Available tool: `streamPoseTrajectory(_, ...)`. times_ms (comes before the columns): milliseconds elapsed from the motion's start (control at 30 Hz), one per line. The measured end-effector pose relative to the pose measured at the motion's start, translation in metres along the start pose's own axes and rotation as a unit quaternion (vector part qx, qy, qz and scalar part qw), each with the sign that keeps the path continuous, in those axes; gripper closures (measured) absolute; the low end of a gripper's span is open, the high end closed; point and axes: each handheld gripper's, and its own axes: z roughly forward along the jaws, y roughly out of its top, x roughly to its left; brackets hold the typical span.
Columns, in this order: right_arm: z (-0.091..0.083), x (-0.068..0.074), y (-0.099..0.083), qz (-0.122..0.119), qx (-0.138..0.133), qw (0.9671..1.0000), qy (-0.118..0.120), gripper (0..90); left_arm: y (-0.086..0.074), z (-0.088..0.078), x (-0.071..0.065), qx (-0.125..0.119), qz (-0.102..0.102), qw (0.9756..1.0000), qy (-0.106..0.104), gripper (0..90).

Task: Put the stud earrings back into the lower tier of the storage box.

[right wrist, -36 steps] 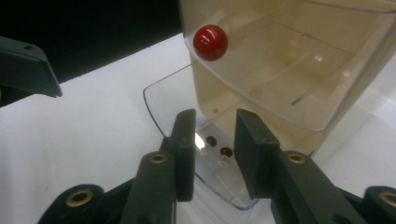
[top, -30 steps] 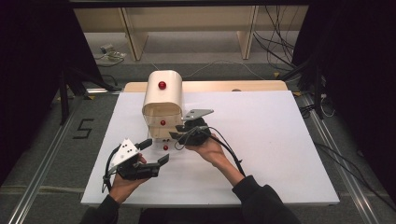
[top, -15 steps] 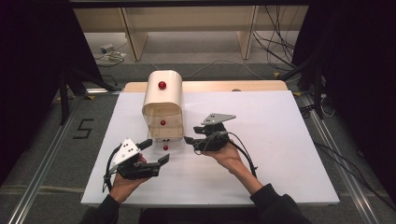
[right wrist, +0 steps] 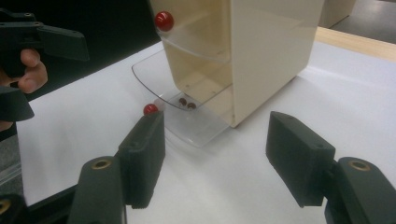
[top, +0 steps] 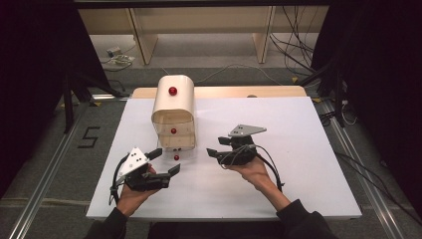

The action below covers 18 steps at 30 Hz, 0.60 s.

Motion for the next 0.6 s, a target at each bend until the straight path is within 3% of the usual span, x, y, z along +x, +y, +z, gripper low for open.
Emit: streamPoseTrajectory(600, -0.033, -0.016, -0.017, 0.017, -0.014, 0.9993, -0.029, 33.2, 0.000, 0.001, 0.001, 0.006, -0.002, 1.0000, 0.002, 16.4)
